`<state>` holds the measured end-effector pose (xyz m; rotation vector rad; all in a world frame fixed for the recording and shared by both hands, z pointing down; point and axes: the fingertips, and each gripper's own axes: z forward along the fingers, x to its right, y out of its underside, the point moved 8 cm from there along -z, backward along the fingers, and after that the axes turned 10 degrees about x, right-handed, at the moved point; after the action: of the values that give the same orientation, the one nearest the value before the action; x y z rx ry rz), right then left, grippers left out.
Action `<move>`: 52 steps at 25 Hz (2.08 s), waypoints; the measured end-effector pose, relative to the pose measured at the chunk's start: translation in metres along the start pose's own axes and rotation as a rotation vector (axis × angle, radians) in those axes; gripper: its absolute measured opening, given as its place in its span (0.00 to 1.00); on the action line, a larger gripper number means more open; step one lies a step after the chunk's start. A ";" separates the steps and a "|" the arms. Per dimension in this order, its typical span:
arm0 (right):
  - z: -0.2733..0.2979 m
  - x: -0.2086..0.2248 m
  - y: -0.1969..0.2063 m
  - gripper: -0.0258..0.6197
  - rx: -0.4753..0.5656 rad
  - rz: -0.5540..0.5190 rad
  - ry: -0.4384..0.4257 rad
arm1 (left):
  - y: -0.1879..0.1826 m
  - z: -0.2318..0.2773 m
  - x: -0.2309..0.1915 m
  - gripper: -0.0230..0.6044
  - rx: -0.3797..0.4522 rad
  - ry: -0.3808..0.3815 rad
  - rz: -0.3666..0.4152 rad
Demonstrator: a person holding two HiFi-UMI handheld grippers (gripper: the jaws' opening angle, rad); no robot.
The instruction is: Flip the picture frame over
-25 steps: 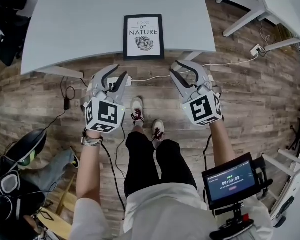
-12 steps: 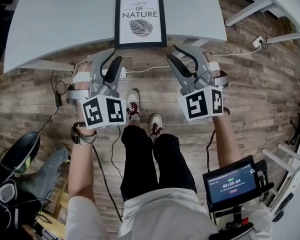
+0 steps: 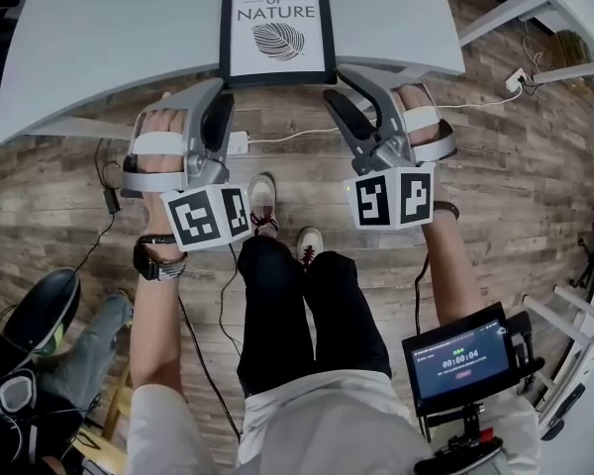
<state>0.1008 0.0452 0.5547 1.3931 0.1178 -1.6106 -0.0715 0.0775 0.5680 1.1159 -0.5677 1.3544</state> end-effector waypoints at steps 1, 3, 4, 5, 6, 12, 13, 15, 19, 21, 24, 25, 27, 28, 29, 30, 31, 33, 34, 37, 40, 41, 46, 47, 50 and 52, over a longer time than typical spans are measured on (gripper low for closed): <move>0.002 -0.002 0.001 0.32 -0.002 -0.016 0.001 | 0.001 0.002 0.001 0.24 0.000 -0.008 0.017; 0.005 -0.003 0.002 0.32 -0.001 -0.038 0.008 | 0.002 0.005 0.002 0.24 0.007 -0.015 0.023; 0.007 -0.003 0.002 0.32 0.001 -0.044 0.013 | 0.002 0.006 0.001 0.24 0.013 -0.017 0.014; 0.008 -0.004 0.003 0.32 0.003 -0.045 0.018 | 0.003 0.007 0.000 0.24 0.017 -0.021 0.008; 0.010 -0.004 0.004 0.32 0.007 -0.044 0.023 | 0.004 0.008 0.000 0.24 0.019 -0.025 0.011; 0.017 -0.005 0.009 0.32 0.021 -0.066 0.053 | 0.007 0.016 0.000 0.24 0.028 -0.042 0.074; 0.019 -0.005 0.009 0.30 0.019 -0.076 0.062 | 0.007 0.017 0.000 0.24 0.030 -0.044 0.079; 0.020 -0.005 0.011 0.25 0.008 -0.102 0.081 | 0.007 0.018 0.000 0.24 0.035 -0.050 0.084; 0.021 -0.007 0.010 0.24 -0.007 -0.119 0.093 | 0.006 0.017 -0.001 0.22 0.038 -0.054 0.086; 0.020 -0.006 0.010 0.24 -0.007 -0.110 0.096 | 0.005 0.016 -0.002 0.22 0.040 -0.049 0.084; 0.019 -0.006 0.008 0.24 -0.007 -0.094 0.105 | 0.005 0.015 -0.003 0.22 0.042 -0.046 0.077; 0.019 -0.006 0.007 0.24 -0.007 -0.089 0.106 | 0.005 0.014 -0.004 0.22 0.042 -0.044 0.075; 0.017 -0.004 0.006 0.24 -0.003 -0.081 0.105 | 0.005 0.012 -0.006 0.22 0.043 -0.040 0.072; 0.017 -0.002 0.005 0.24 -0.001 -0.076 0.104 | 0.004 0.011 -0.008 0.22 0.044 -0.037 0.071; 0.016 -0.001 0.004 0.24 -0.001 -0.072 0.103 | 0.003 0.011 -0.009 0.22 0.045 -0.034 0.071; 0.015 0.000 0.004 0.24 -0.002 -0.069 0.102 | 0.003 0.010 -0.011 0.21 0.045 -0.030 0.070; 0.015 0.001 0.003 0.23 -0.004 -0.065 0.101 | 0.002 0.009 -0.012 0.21 0.044 -0.027 0.069; 0.012 0.005 0.001 0.23 -0.006 -0.057 0.097 | 0.000 0.007 -0.016 0.21 0.045 -0.022 0.061; 0.011 0.007 0.000 0.23 -0.007 -0.054 0.095 | -0.001 0.005 -0.018 0.21 0.047 -0.021 0.055; 0.007 0.014 -0.004 0.22 -0.008 -0.047 0.095 | -0.005 0.000 -0.024 0.20 0.054 -0.027 0.037; 0.003 0.021 -0.008 0.21 -0.012 -0.044 0.101 | -0.009 -0.004 -0.031 0.20 0.058 -0.032 0.031; 0.001 0.024 -0.010 0.20 -0.013 -0.042 0.102 | -0.010 -0.005 -0.034 0.19 0.060 -0.034 0.030; -0.004 0.032 -0.017 0.19 -0.011 -0.040 0.112 | -0.014 -0.011 -0.043 0.18 0.061 -0.048 0.027; -0.005 0.034 -0.019 0.18 -0.011 -0.040 0.114 | -0.014 -0.013 -0.045 0.18 0.061 -0.048 0.027; -0.009 0.042 -0.024 0.18 -0.007 -0.040 0.119 | -0.017 -0.017 -0.054 0.17 0.060 -0.051 0.025; -0.011 0.046 -0.029 0.18 -0.006 -0.033 0.119 | -0.018 -0.021 -0.058 0.16 0.056 -0.054 0.024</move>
<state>0.0940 0.0401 0.5004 1.4894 0.2164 -1.5533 -0.0712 0.0710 0.5041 1.1975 -0.5870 1.3710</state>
